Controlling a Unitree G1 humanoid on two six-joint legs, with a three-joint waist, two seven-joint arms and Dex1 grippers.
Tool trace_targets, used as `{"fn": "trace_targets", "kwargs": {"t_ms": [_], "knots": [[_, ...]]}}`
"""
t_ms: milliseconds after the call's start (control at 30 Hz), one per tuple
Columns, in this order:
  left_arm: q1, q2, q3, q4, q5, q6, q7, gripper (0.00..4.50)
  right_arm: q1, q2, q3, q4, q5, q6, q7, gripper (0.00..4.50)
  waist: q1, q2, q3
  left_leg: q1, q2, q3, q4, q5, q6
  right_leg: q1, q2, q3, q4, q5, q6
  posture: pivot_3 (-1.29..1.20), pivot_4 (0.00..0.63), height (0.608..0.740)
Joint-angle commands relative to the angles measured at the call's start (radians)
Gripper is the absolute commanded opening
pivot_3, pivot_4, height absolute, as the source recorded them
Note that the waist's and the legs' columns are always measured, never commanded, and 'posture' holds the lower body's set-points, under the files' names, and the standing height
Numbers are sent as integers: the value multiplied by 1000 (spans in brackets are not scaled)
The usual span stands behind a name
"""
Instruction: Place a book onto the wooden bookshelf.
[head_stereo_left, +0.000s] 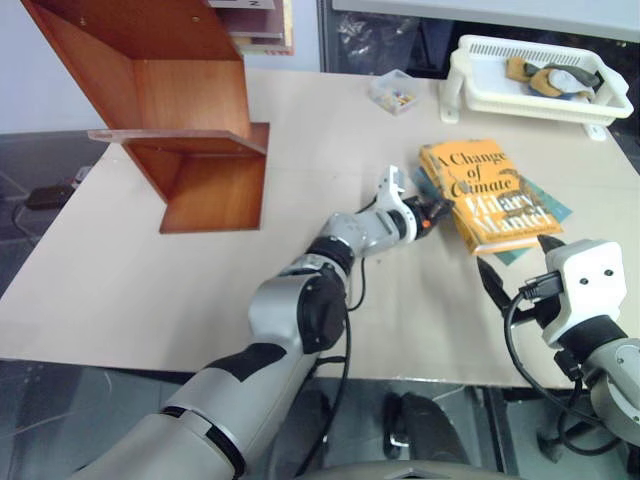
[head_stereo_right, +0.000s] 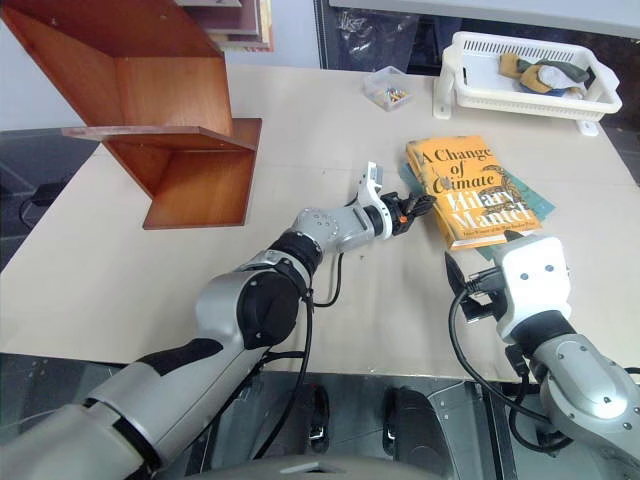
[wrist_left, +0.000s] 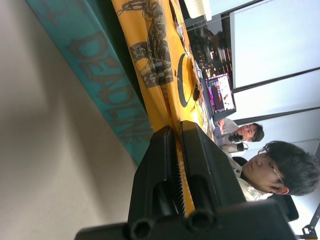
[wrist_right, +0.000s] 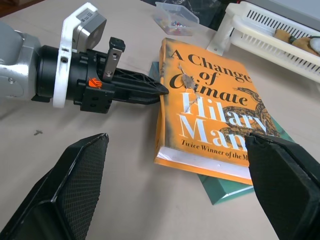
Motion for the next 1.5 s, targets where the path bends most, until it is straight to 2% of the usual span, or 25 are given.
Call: {"fn": "trace_targets", "kwargs": {"t_ms": [33,133,300,467,633,700,767,867,1033,1233,1367,1500], "knots": [[-59,-47,10,-21,-5,26,-25,55,-34,-15,-8,-29,25,0,-17,4500,0,0,0,0,0,0,0,0,0,0,0,0,0,0,0,0,150,740],[-61,-34,4,-32,-3,46,-40,55,-59,-13,-8,-29,36,20,-16,4500,0,0,0,0,0,-1,1,0,0,0,0,0,0,0,0,0,150,740],[-50,36,-90,-131,54,111,-172,55,-92,0,-11,-29,57,51,-1,4500,0,0,0,0,0,-1,1,0,0,0,0,0,1,0,0,0,150,740],[31,136,-203,-410,53,298,-261,55,-72,7,-61,-29,68,77,50,4500,-8,1,0,1,1,0,1,0,0,0,1,1,2,0,0,0,150,740],[184,257,-330,-836,51,407,-286,55,-7,26,-195,-26,69,95,180,4500,-3,1,0,1,1,-1,2,0,0,1,1,1,3,0,0,0,150,740],[259,345,-423,-1013,99,350,-328,55,2,35,-244,-7,69,93,259,4500,-2,1,0,1,1,-1,3,1,-2,1,1,1,4,0,0,0,150,740],[330,434,-509,-1149,170,221,-381,55,1,43,-273,20,58,94,332,4500,-1,1,0,1,1,-1,4,1,-2,1,1,1,4,0,0,0,150,740],[407,562,-590,-1267,284,-8,-454,55,-19,55,-286,65,34,94,415,4500,2,1,-1,1,2,-1,6,0,0,1,1,1,5,0,0,0,150,740],[453,695,-609,-1340,398,-277,-504,55,-77,79,-265,125,-10,96,510,4500,4,1,0,1,1,-2,7,0,0,2,1,1,5,0,-1,0,150,740],[483,883,-613,-1391,583,-725,-567,55,-155,97,-230,222,-57,87,654,4500,1,1,0,0,2,-1,7,0,0,2,1,1,4,0,-1,0,150,740],[452,933,-611,-1409,605,-822,-594,55,-196,115,-217,245,-82,89,707,4500,7,1,0,0,1,-1,7,-1,1,2,0,1,4,1,-1,0,150,740],[374,1064,-582,-1408,583,-803,-715,55,-252,143,-184,272,-110,68,771,4500,4,0,1,0,2,-1,8,-1,1,2,1,0,4,0,0,0,150,740]]}}
